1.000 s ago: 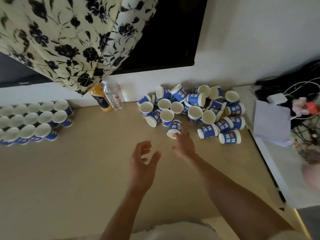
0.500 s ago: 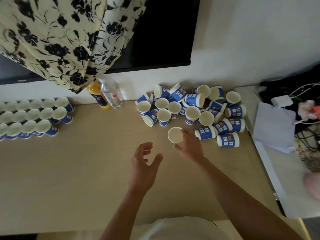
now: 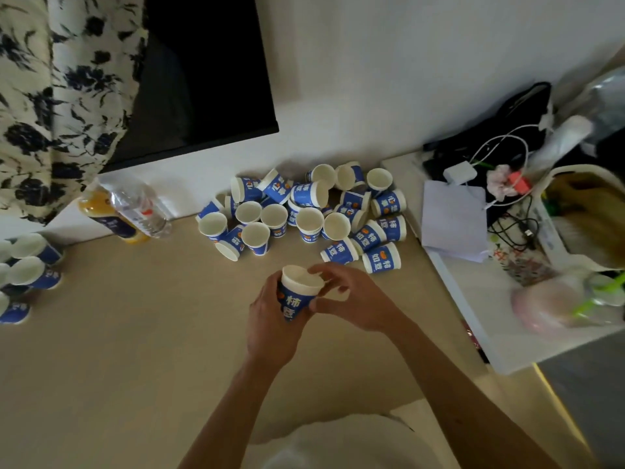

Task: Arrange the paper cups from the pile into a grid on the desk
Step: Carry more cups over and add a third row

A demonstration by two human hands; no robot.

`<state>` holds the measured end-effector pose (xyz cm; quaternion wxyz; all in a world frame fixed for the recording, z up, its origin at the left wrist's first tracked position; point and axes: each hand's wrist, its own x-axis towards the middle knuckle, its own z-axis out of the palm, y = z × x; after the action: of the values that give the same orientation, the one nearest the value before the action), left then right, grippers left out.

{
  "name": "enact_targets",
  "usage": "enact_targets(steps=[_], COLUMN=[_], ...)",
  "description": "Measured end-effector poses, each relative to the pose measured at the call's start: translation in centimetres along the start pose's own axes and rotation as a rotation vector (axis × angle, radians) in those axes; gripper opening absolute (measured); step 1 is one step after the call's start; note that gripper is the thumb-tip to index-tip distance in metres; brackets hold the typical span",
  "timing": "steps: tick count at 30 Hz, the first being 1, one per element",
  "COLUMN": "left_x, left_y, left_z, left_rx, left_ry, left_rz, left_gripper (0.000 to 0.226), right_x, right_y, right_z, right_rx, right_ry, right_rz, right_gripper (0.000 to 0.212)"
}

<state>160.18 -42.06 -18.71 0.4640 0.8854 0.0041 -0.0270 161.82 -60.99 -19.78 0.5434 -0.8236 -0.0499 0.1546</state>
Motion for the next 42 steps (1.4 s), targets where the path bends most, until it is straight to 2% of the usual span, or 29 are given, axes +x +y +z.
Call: enact_targets(steps=[2, 4, 6, 8, 11, 16, 21, 25, 27, 32, 33, 37, 39, 42], left_x=[0.1, 0.0, -0.2, -0.5, -1.0, -2.1, -3.4, -4.6, -5.0, -6.1, -6.4, -8.0, -9.2, -11.3], left_y=[0.4, 0.7, 0.9, 1.0, 1.1, 1.1, 0.1, -1.0, -1.6, -2.9, -3.1, -4.6, -5.7, -7.4], left_z=[0.4, 0.8, 1.0, 1.1, 1.0, 0.5, 0.3, 0.2, -0.1, -1.9, -2.6, -6.3, -8.6, -12.5], left_rx=[-0.035, -0.058, -0.074, -0.088, -0.105, -0.11, -0.109, -0.118, -0.126, -0.173, -0.186, -0.226, -0.252, -0.274], left_ry=[0.018, 0.038, 0.052, 0.067, 0.085, 0.13, 0.186, 0.202, 0.216, 0.259, 0.276, 0.355, 0.401, 0.48], left_rz=[-0.032, -0.054, -0.069, -0.092, -0.113, -0.151, -0.191, -0.222, -0.234, -0.245, -0.247, -0.245, -0.253, -0.271], left_gripper=[0.069, 0.07, 0.07, 0.071, 0.072, 0.07, 0.068, 0.064, 0.064, 0.062, 0.061, 0.059, 0.057, 0.057], right_x=[0.0, 0.8, 1.5, 1.8, 2.5, 4.9, 4.9, 4.2, 3.4, 0.8, 0.6, 0.6, 0.8, 1.3], right_y=[1.3, 4.4, 8.0, 11.0, 13.8, 17.1, 16.3, 15.0, 14.4, 10.2, 8.9, 4.4, 1.9, -1.8], right_z=[-1.2, -2.5, -3.6, -4.4, -4.7, -5.1, -4.6, -4.0, -3.5, 0.2, 1.3, 6.7, 9.7, 14.5], right_rx=[0.235, 0.385, 0.355, 0.298, 0.278, 0.186, 0.298, 0.405, 0.463, 0.512, 0.498, 0.556, 0.566, 0.558], right_ry=[0.119, 0.365, 0.597, 0.716, 0.728, 0.617, 0.673, 0.711, 0.729, 0.669, 0.65, 0.517, 0.439, 0.328], right_rz=[0.068, 0.226, 0.445, 0.622, 0.718, 0.825, 0.766, 0.682, 0.643, 0.465, 0.419, 0.333, 0.3, 0.23], right_gripper=[0.057, 0.052, 0.056, 0.067, 0.078, 0.067, 0.059, 0.029, 0.021, 0.013, 0.018, 0.066, 0.076, 0.078])
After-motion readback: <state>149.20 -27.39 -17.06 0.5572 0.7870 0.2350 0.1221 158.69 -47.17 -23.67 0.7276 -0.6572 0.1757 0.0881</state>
